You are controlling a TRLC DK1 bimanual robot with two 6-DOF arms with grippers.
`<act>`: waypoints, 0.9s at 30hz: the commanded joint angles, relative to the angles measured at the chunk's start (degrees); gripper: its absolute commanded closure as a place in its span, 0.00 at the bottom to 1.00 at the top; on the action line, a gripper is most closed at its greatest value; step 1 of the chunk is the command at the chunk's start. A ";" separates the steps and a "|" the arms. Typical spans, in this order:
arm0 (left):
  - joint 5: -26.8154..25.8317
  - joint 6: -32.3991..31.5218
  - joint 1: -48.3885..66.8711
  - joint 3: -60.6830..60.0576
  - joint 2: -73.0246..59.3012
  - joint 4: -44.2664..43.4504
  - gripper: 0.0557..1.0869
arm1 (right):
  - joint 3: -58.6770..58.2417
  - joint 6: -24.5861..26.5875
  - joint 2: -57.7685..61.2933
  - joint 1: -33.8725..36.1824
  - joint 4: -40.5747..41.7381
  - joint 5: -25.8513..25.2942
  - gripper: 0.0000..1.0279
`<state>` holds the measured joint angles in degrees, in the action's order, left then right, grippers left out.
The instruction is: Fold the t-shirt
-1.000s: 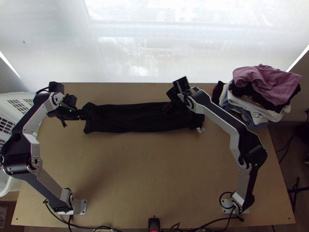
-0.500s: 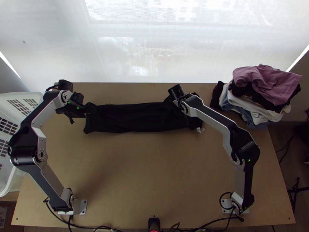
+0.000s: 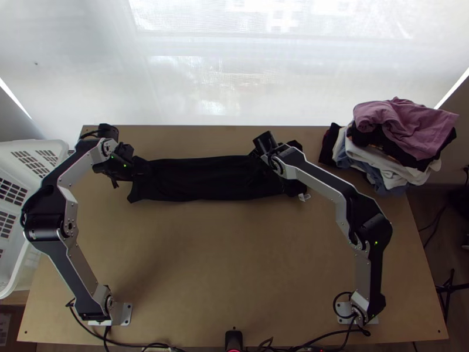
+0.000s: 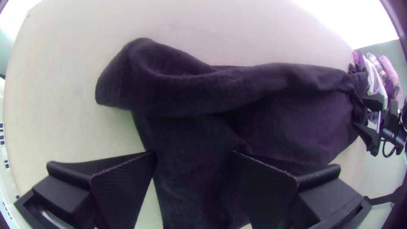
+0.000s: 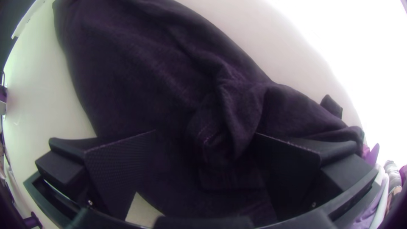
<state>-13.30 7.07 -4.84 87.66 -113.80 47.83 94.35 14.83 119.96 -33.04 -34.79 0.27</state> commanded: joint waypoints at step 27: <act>-11.75 -1.71 6.86 17.28 6.66 2.44 0.97 | 0.05 0.02 4.05 -0.19 0.07 -0.19 0.04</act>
<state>-22.13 6.55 0.32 96.64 -110.39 48.73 94.52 14.85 122.85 -33.21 -34.61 0.10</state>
